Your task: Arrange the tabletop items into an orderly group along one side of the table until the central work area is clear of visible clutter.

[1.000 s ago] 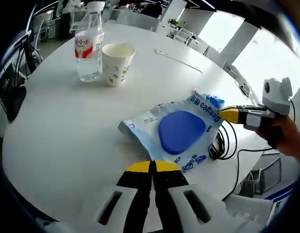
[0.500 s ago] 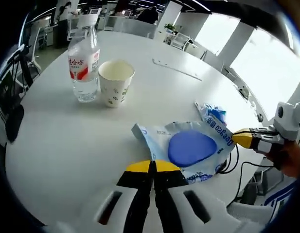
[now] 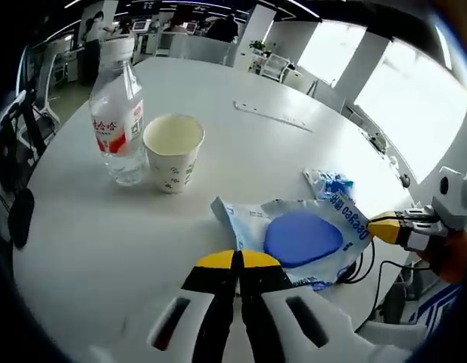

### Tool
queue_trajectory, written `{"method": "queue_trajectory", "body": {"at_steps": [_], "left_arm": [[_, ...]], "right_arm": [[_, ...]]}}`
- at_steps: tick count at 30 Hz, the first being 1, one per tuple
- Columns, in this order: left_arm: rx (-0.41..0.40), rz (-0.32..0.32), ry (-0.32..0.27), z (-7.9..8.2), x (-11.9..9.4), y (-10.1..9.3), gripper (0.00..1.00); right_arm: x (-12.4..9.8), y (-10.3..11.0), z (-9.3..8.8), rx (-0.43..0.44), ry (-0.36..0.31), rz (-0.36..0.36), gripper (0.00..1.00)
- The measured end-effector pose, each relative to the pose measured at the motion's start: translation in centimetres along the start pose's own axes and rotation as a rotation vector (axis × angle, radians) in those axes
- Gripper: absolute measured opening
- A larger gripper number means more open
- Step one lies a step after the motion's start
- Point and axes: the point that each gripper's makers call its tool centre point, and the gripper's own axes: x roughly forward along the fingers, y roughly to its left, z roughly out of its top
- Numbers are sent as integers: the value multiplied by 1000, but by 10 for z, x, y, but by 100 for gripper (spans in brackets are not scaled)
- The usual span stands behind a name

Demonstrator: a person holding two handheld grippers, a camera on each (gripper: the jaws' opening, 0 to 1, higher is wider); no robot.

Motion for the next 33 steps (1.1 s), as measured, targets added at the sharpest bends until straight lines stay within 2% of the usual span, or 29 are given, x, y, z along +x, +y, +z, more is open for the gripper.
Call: {"method": "queue_trajectory", "body": {"at_steps": [13, 25, 30, 33], "left_arm": [[2, -8, -59, 35, 16, -3, 0], [-25, 15, -78, 56, 33, 2, 0], [-41, 25, -87, 59, 38, 2, 0], [-44, 34, -79, 55, 43, 5, 0]], "right_arm": [[12, -18, 22, -9, -27, -18, 0], [28, -33, 38, -16, -28, -24, 0], [39, -38, 38, -25, -20, -18, 0], [46, -40, 33, -24, -5, -14, 0]]}}
